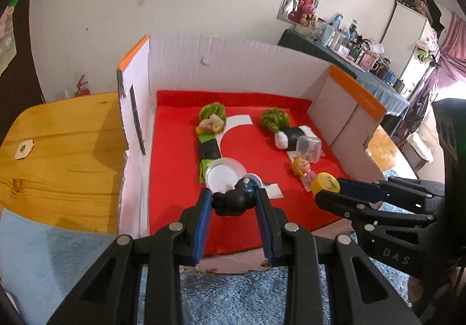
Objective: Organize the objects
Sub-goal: 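Carry the figurine with the left tool into the box while the right tool lowers the yellow lid, then open the left tool releasing the figurine while the right tool releases the yellow lid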
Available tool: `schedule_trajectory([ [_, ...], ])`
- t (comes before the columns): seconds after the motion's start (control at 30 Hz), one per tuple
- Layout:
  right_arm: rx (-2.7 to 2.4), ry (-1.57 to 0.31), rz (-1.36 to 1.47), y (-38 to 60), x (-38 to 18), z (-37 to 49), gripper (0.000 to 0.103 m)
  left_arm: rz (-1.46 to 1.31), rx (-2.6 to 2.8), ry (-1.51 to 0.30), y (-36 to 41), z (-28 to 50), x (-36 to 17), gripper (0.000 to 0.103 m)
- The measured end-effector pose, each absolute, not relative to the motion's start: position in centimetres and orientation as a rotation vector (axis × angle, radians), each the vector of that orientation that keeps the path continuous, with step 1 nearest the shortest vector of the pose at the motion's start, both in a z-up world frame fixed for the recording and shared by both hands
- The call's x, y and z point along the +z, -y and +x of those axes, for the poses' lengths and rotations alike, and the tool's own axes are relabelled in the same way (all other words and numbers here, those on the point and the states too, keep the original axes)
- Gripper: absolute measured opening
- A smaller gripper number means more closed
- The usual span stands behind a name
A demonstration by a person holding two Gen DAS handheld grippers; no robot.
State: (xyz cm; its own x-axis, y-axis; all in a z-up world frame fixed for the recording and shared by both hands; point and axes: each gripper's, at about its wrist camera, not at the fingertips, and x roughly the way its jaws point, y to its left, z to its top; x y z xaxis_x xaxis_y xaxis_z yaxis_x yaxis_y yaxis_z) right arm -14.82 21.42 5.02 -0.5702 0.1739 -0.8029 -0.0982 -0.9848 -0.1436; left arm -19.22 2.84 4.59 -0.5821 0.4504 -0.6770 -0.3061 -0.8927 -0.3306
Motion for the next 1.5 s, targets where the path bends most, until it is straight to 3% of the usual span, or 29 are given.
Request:
schedule_trajectory([
  [0.67,2.601,0.039,-1.392,-24.2,3.9,-15.8,0.028,-1.192,2.427,0.240,-3.5,-20.9,3.0,0.032],
  [1.5,2.590,0.081,-1.380,-24.7,4.0,-16.3,0.028,-1.210,2.439,0.218,-4.3,-22.0,2.1,0.032],
])
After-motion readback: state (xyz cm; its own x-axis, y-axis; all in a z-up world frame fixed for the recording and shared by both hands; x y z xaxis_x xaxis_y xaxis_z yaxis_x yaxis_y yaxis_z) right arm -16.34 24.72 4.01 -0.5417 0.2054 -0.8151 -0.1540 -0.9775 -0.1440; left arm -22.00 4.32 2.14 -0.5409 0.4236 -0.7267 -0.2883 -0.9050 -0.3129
